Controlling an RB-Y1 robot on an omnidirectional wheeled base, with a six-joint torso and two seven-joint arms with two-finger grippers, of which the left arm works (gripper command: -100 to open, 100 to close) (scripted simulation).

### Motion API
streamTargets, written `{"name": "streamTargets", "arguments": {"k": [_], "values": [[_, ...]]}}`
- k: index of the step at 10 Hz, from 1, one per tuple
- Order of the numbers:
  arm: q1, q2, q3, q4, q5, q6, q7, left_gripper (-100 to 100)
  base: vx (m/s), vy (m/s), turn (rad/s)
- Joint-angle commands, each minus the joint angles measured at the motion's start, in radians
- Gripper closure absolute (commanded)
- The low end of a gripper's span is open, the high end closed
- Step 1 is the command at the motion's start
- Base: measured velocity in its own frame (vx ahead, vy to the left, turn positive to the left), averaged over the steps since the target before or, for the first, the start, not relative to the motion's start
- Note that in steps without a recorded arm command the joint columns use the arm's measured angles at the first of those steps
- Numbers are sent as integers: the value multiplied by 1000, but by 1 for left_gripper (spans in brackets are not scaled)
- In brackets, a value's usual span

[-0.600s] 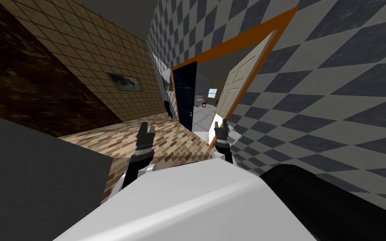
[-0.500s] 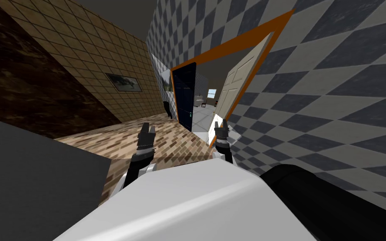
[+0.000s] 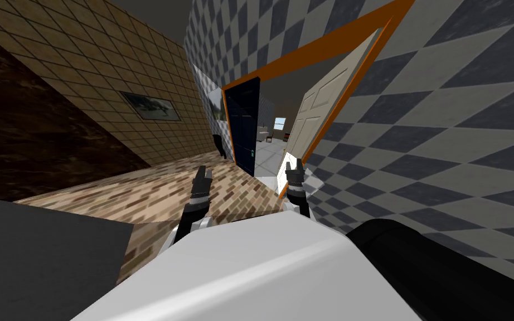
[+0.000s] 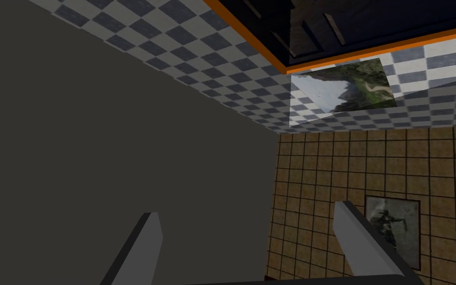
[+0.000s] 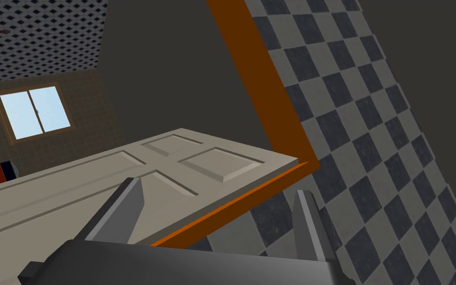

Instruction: Push the door open

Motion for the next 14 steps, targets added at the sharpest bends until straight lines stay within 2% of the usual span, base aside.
{"name": "streamTargets", "arguments": {"k": [1,4,6,9,14], "values": [[-14,6,-8,37,9,-9,-2,-100,139,18,-58],[-42,17,-28,110,26,-22,-6,-100,152,24,-108],[-52,20,-34,134,33,-27,-8,-100,130,38,-42],[-80,27,-54,206,50,-40,-12,-100,121,44,-98],[-109,34,-74,280,69,-53,-17,-100,103,29,-62]]}}
